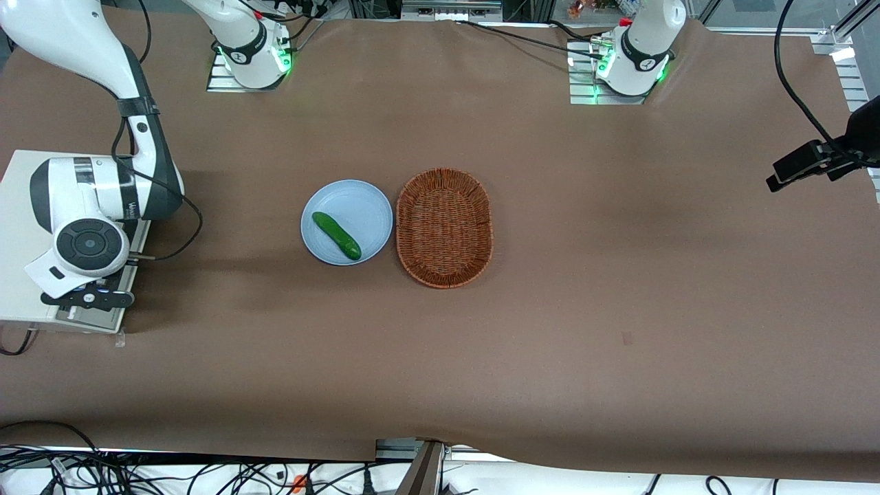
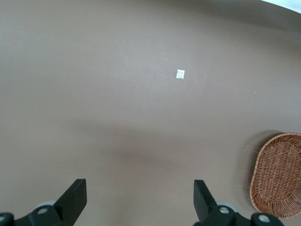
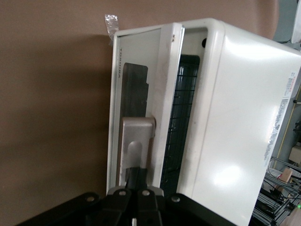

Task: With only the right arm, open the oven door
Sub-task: 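Lower the right gripper onto the door handle and hook it, then pull the handle with the right gripper, swinging the door down open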

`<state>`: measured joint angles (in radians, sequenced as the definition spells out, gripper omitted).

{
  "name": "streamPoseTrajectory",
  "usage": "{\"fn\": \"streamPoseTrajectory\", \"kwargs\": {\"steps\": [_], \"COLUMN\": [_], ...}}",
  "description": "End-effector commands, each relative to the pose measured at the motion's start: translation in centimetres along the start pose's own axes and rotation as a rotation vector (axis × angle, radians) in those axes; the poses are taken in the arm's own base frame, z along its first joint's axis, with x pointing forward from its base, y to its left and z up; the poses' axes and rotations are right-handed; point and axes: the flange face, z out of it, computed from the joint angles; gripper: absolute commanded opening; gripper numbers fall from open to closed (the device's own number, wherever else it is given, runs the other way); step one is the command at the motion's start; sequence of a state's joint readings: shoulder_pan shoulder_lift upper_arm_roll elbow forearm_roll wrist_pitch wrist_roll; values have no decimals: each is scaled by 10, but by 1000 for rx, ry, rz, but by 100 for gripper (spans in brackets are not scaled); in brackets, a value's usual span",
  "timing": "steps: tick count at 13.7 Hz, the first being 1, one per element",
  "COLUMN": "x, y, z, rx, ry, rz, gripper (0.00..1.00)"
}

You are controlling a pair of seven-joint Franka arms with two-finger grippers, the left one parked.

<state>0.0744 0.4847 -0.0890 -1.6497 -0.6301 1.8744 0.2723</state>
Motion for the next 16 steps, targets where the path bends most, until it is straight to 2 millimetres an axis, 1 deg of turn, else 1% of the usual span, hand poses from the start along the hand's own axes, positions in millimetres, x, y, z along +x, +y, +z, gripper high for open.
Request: {"fn": "streamPoseTrajectory", "kwargs": {"steps": [1,2,5,9,12,16], "x": [3,4,11,17,24,32], "y": [-14,-18,-33,-46,-63,-81], "z": [4,2,10,18,30,47], "rx": [30,33,71,90,107,137], "ry": [-2,5,25,43,72,97], "rz": [8,3,-1,-12,-29,-40], "gripper": [0,0,0,0,0,0]}}
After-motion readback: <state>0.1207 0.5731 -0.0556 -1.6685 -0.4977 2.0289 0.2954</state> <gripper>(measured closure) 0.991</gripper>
